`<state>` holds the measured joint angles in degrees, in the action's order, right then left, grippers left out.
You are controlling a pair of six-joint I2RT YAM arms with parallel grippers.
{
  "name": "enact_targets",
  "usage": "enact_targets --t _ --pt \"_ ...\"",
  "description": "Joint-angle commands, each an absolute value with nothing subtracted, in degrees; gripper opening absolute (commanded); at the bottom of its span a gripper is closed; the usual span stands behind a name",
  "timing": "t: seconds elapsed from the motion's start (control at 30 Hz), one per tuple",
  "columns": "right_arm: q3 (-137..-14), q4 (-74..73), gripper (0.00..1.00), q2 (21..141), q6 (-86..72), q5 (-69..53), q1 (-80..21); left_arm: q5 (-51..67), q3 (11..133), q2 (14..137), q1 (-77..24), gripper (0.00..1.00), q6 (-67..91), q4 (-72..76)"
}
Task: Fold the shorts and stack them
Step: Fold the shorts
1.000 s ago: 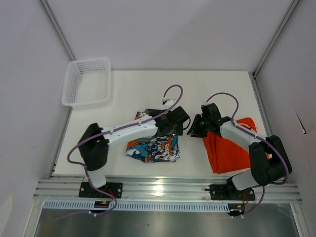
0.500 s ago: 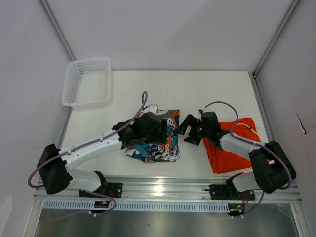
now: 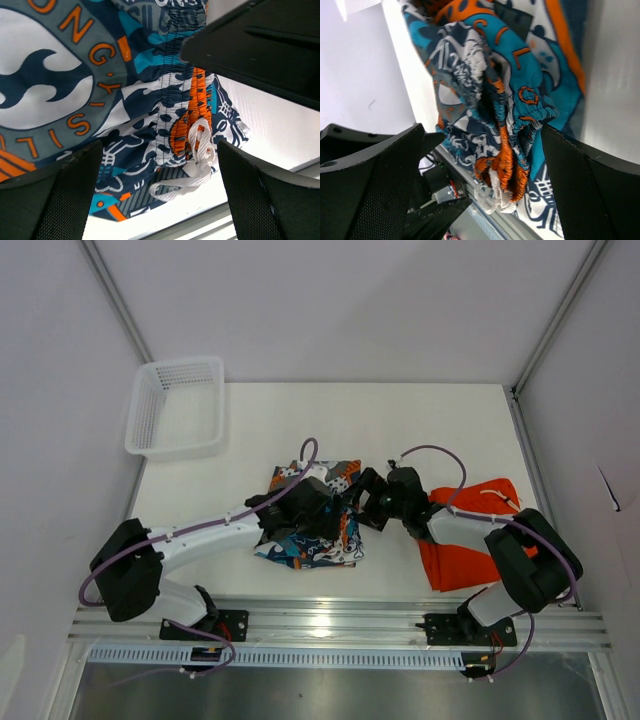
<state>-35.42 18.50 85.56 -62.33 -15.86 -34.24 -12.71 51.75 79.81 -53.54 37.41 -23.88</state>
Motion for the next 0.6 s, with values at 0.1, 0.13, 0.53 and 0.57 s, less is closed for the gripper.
enact_targets --t 0.1,0.13,0.53,0.57 --pt "-38.50 19.60 0.99 88.59 -61.52 -10.73 -35.16 -13.53 52.38 82.61 -54.93 0.95 35.95 -19.95" --pt "-38.58 19.51 0.99 88.77 -61.18 -10.55 -35.24 -13.62 52.30 83.31 -55.11 0.94 35.86 -19.60" --pt "-38.93 15.74 0.96 87.10 -57.92 -7.91 -35.33 -14.85 52.73 88.77 -56.16 0.89 36.38 -17.67" --pt "-38.85 15.73 0.96 87.10 -57.83 -7.91 -35.33 -14.94 52.82 89.12 -56.25 0.89 36.47 -17.58"
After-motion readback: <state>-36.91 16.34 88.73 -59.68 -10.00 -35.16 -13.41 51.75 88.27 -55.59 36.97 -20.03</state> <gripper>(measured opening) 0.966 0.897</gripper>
